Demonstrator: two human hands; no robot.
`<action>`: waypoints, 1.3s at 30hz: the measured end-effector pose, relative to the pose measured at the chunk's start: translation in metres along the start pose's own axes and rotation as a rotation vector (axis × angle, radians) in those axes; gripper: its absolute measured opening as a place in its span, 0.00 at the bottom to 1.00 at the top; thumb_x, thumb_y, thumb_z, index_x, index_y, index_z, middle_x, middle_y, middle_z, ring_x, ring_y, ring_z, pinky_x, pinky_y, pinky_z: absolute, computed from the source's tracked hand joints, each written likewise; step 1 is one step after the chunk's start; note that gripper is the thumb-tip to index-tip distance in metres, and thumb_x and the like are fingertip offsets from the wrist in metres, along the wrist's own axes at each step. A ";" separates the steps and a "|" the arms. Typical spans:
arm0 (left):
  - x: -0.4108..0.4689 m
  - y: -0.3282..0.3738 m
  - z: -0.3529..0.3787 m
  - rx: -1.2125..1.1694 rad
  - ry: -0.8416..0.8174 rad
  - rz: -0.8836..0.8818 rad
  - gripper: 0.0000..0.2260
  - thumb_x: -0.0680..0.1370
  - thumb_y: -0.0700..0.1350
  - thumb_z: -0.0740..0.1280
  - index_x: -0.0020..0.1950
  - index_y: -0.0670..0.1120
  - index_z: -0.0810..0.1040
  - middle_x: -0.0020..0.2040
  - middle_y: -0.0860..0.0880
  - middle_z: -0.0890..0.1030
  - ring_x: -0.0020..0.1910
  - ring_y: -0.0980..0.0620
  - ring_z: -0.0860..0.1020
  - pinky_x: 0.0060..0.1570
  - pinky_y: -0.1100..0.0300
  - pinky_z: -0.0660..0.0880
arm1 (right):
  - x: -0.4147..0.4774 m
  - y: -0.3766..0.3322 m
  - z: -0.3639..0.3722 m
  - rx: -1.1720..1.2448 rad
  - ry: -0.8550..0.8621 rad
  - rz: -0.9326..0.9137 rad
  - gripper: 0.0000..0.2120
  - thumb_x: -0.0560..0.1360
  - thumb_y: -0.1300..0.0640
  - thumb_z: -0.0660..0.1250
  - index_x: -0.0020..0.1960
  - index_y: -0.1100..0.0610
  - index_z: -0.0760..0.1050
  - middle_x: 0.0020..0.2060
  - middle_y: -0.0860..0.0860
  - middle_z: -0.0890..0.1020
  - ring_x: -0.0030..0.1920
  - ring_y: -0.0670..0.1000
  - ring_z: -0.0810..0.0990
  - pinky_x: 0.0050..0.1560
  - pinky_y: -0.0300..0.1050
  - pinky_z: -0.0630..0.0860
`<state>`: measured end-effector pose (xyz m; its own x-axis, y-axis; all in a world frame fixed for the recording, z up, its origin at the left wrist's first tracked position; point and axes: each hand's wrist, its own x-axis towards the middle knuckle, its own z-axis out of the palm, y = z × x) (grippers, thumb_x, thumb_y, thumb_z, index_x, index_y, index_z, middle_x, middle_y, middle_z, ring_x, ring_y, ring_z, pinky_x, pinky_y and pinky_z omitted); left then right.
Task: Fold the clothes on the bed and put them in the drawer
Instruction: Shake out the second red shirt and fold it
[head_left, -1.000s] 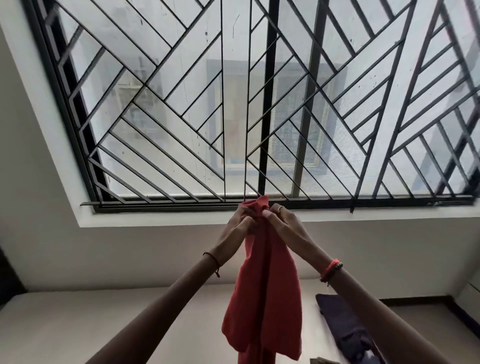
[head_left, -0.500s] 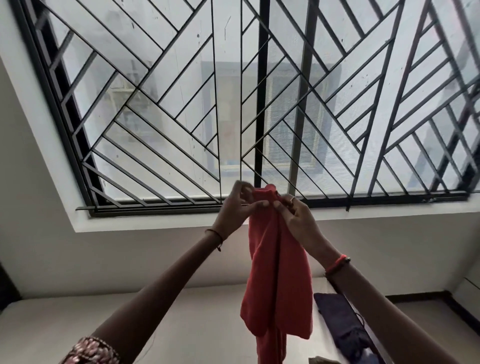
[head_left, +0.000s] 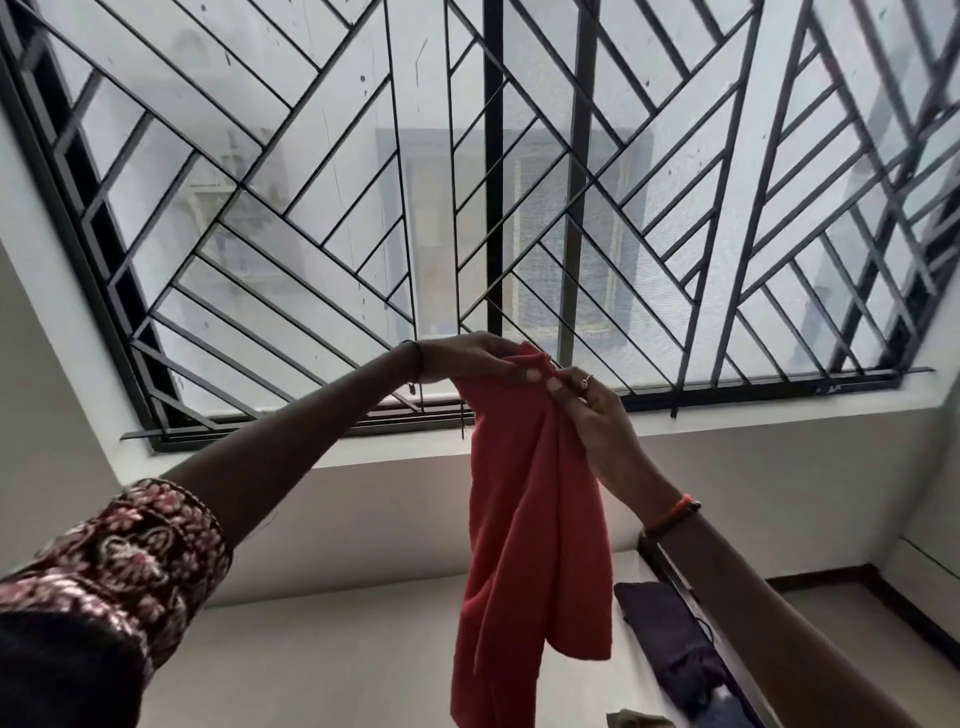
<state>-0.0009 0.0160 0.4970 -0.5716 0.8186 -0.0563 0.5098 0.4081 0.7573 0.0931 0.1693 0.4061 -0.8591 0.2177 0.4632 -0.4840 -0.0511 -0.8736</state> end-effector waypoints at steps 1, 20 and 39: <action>0.001 -0.001 0.005 -0.043 0.044 0.016 0.11 0.78 0.45 0.66 0.59 0.46 0.78 0.48 0.50 0.82 0.43 0.56 0.81 0.41 0.65 0.79 | 0.002 0.001 -0.002 0.000 0.026 0.006 0.08 0.78 0.63 0.63 0.43 0.55 0.77 0.38 0.50 0.79 0.42 0.48 0.76 0.48 0.44 0.72; 0.005 -0.003 -0.008 0.371 0.335 0.225 0.12 0.75 0.43 0.70 0.56 0.39 0.78 0.48 0.46 0.81 0.46 0.58 0.75 0.43 0.68 0.71 | -0.018 0.047 -0.054 -0.344 -0.033 0.076 0.05 0.71 0.64 0.72 0.45 0.59 0.77 0.36 0.51 0.79 0.35 0.44 0.75 0.37 0.35 0.75; 0.002 0.064 -0.059 0.941 0.462 0.206 0.12 0.77 0.51 0.65 0.57 0.46 0.76 0.55 0.48 0.81 0.55 0.48 0.77 0.44 0.61 0.64 | -0.035 0.119 -0.078 -0.852 0.142 -0.327 0.06 0.75 0.60 0.62 0.50 0.56 0.75 0.44 0.53 0.76 0.35 0.52 0.78 0.34 0.49 0.79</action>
<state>-0.0069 0.0199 0.5837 -0.5053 0.7556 0.4168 0.8028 0.5887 -0.0940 0.0787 0.2318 0.2747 -0.6455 0.2153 0.7328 -0.3648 0.7560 -0.5435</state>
